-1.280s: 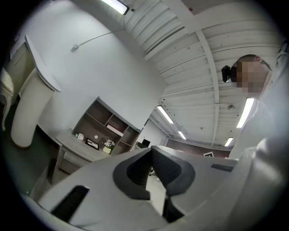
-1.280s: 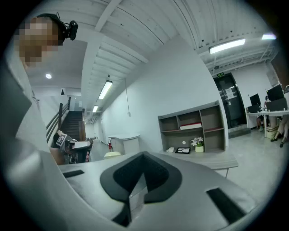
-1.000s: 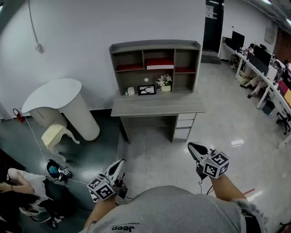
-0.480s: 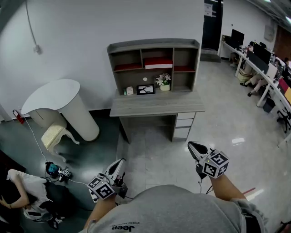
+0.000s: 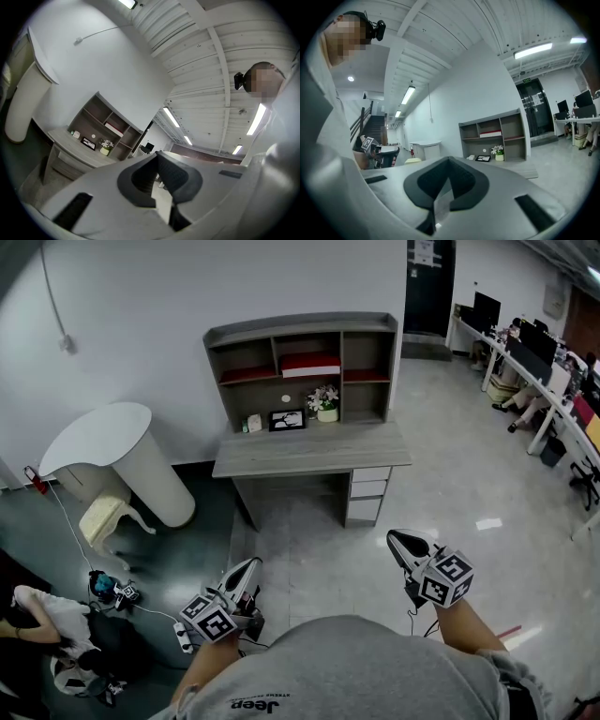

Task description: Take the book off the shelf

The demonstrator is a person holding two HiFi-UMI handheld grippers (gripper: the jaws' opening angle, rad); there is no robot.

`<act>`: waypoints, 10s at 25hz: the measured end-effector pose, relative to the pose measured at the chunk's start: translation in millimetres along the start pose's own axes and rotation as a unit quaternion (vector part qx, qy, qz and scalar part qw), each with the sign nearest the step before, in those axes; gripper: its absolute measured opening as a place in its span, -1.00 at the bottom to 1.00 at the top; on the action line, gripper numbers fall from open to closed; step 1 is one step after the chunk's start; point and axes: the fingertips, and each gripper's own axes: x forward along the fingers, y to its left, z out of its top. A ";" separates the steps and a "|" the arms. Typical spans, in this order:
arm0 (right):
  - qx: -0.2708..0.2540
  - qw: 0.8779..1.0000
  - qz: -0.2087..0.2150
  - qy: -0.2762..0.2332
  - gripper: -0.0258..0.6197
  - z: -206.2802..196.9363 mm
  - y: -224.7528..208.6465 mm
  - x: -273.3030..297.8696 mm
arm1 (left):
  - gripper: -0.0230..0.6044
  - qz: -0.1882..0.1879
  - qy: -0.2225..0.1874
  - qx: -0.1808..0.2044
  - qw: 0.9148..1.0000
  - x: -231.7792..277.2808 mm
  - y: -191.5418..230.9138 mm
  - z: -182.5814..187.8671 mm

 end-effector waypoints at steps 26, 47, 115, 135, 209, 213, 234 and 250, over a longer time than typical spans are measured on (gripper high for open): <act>-0.015 0.999 -0.025 0.015 -0.91 -13.3 -97.2 -41.5 | -0.85 -0.034 0.029 -0.038 0.998 127.8 -6.5 -45.9; -0.034 0.998 -0.052 0.011 -0.91 54.1 -100.5 283.2 | -0.85 -0.071 0.032 -0.033 0.996 172.4 267.4 122.0; 0.006 0.996 0.056 0.072 -0.91 75.9 -505.8 551.5 | -0.74 0.010 0.065 -0.239 0.969 650.4 502.6 96.5; 0.006 0.996 0.045 0.081 -0.91 72.5 -504.1 537.3 | 0.50 0.061 0.049 -0.449 0.890 693.2 539.3 81.0; -0.033 0.983 0.172 0.053 -0.91 89.5 -498.1 539.4 | -0.10 0.114 -0.099 -0.427 0.891 551.4 441.2 129.7; -0.039 0.983 0.173 0.051 -0.91 93.2 -482.5 548.2 | -0.10 0.113 -0.105 -0.422 0.893 532.4 446.8 141.6; -0.063 0.975 0.203 0.060 -0.91 96.9 -362.8 637.2 | -0.10 0.151 -0.146 -0.427 0.880 398.6 518.7 185.2; -0.078 0.963 0.237 0.100 -0.91 63.2 -303.5 700.5 | -0.10 0.205 -0.166 -0.454 0.851 324.3 576.9 149.0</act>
